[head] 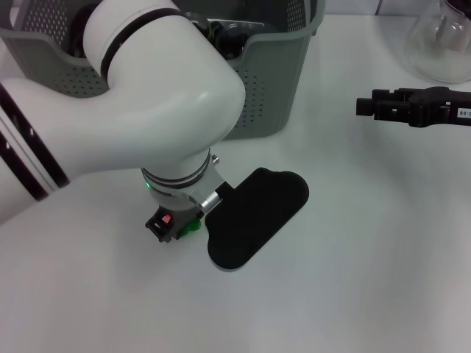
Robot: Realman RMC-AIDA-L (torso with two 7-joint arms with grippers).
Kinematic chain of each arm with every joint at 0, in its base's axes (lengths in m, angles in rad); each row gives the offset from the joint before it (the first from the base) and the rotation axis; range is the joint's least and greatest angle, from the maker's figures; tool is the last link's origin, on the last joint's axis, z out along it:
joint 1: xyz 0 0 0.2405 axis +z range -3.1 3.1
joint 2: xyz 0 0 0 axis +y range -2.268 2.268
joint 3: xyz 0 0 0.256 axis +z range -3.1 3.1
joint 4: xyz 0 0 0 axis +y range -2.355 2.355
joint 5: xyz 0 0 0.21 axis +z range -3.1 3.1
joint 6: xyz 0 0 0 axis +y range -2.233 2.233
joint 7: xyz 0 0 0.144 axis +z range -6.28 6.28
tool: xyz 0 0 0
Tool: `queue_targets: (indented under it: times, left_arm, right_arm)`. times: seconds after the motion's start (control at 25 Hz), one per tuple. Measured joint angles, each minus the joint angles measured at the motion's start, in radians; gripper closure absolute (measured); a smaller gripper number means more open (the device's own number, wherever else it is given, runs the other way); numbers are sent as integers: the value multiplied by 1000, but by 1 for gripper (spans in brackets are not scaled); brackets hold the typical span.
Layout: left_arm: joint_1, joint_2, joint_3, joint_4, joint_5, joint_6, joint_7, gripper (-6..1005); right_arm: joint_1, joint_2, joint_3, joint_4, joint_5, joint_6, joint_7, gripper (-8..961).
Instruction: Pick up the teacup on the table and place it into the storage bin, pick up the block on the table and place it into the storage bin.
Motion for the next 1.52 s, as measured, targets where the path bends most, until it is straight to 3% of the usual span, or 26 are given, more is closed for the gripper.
queue_targets:
  times: [0.16, 0.24, 0.36, 0.56, 0.8, 0.92, 1.0, 1.04, 1.12, 1.24, 1.36, 1.52]
  left_arm:
    - [-1, 0, -19, 10, -2, 11, -7, 589]
    - [2, 0, -53, 29, -19, 36, -8, 587]
    - [12, -3, -171, 83, -90, 115, -12, 585]
    - [25, -3, -496, 115, -312, 221, -102, 580]
    - [77, 5, -987, 87, -579, 256, -249, 575]
    - [75, 22, -1181, 114, -613, 274, -335, 572]
    - [71, 53, -1262, 152, -614, 275, -403, 570]
    - [71, 53, -1262, 152, -614, 275, -403, 569]
    - [64, 137, -1275, 188, -586, 211, -524, 568]
    - [39, 180, -1253, 168, -514, 136, -589, 565]
    - [-9, 188, -1242, 121, -379, 59, -628, 562]
    - [-110, 166, -1232, -9, -127, -63, -663, 559]
  right_arm:
    - [0, 0, 1, -2, 0, 0, 0, 357]
    - [0, -1, 2, -3, 0, 0, 0, 357]
    - [0, -3, 4, -3, 0, 0, -5, 357]
    - [-7, -14, 2, -9, 0, -6, -11, 355]
    - [-11, -26, 0, -12, -2, -8, -28, 356]
    - [-7, -33, -6, -13, -4, -10, -29, 356]
    - [-3, -37, -7, -13, -5, -12, -27, 356]
    - [-1, -39, -7, -13, -5, -13, -27, 356]
    - [1, -42, -8, -13, -6, -14, -26, 357]
    - [1, -42, -8, -13, -5, -15, -26, 357]
    - [3, -41, -8, -13, -5, -15, -27, 357]
    - [4, -41, -10, -13, -5, -15, -28, 358]
